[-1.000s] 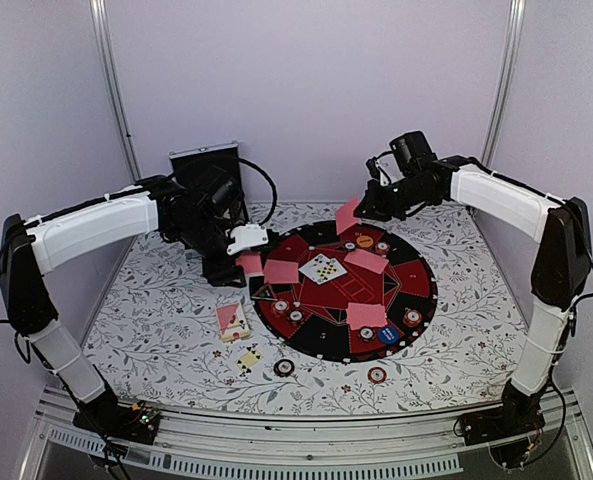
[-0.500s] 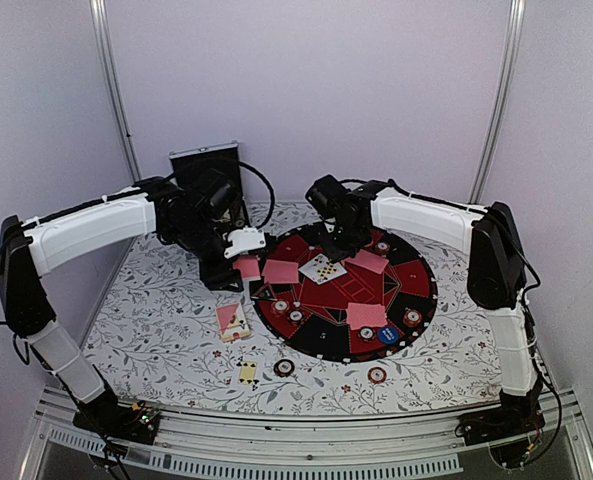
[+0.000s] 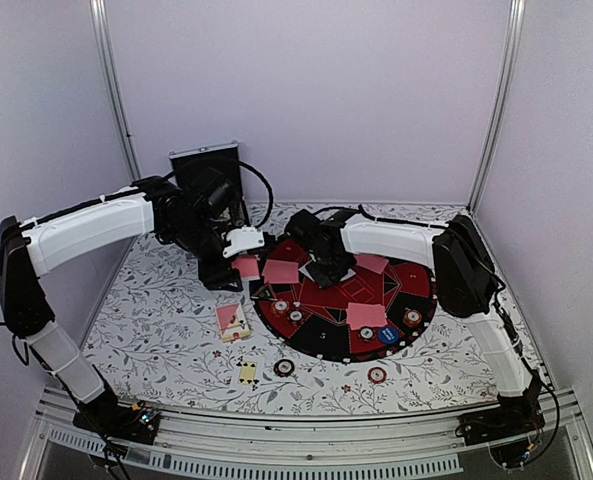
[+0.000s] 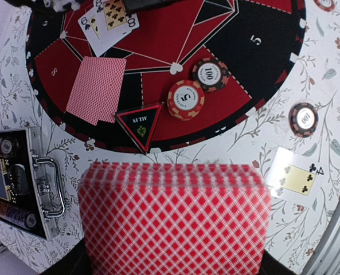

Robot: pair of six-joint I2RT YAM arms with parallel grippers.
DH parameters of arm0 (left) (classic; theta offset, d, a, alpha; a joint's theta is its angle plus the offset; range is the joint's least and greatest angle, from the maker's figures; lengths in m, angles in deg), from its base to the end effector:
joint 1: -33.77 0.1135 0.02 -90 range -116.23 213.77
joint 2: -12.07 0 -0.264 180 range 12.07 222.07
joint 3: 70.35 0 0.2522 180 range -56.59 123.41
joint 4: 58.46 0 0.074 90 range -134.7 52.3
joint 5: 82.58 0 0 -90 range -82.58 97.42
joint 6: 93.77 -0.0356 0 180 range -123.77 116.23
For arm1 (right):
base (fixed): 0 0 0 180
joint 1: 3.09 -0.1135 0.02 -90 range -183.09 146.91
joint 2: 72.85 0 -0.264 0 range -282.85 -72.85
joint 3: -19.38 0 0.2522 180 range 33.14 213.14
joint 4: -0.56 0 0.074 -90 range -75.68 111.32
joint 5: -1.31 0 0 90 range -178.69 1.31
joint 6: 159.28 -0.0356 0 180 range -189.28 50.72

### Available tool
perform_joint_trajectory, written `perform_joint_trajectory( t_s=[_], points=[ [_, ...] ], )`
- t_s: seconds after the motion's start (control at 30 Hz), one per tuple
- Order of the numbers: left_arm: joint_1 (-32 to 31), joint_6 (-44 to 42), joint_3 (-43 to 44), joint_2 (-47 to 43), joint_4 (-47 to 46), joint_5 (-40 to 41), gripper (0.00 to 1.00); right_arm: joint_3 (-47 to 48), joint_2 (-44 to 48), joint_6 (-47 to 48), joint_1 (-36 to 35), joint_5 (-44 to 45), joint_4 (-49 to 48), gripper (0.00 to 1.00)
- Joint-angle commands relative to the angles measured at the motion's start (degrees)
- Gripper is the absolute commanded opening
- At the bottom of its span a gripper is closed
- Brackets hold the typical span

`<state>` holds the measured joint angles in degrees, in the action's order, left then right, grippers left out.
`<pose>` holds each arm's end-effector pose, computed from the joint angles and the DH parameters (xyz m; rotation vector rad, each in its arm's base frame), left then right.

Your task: Distribute texas hold em gaming equipment

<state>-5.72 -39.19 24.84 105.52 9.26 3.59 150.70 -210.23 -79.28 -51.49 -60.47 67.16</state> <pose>0.2551 -0.2133 0.2846 1.6713 2.1497 -0.1116 0.3422 0.3601 0.1651 -0.7659 2.5043 -0.3795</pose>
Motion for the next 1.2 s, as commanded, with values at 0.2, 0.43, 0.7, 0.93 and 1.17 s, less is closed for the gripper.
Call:
perform_joint_trajectory(
  t_s=[0.2,0.43,0.7,0.93,1.17],
  points=[
    [0.8,0.4,0.1,-1.2,0.0,-0.7,0.00,0.7,-3.1,-0.4,-0.9,-8.9,-1.9,0.06],
    [0.8,0.3,0.0,-1.4,0.1,-0.5,0.00,0.6,-3.0,-1.2,-0.8,-10.7,-2.1,0.37],
    [0.7,0.5,0.3,-1.1,0.1,-0.8,0.00,0.4,0.2,-2.2,0.3,-12.3,-1.5,0.49],
    [0.7,0.5,0.8,-1.2,0.1,-0.7,0.00,-1.2,9.7,-6.1,3.8,-17.2,-4.0,0.92],
    [0.7,0.4,1.1,-1.3,0.1,-0.9,0.00,-12.3,22.4,-16.4,12.1,-33.1,-14.6,0.99]
  ],
)
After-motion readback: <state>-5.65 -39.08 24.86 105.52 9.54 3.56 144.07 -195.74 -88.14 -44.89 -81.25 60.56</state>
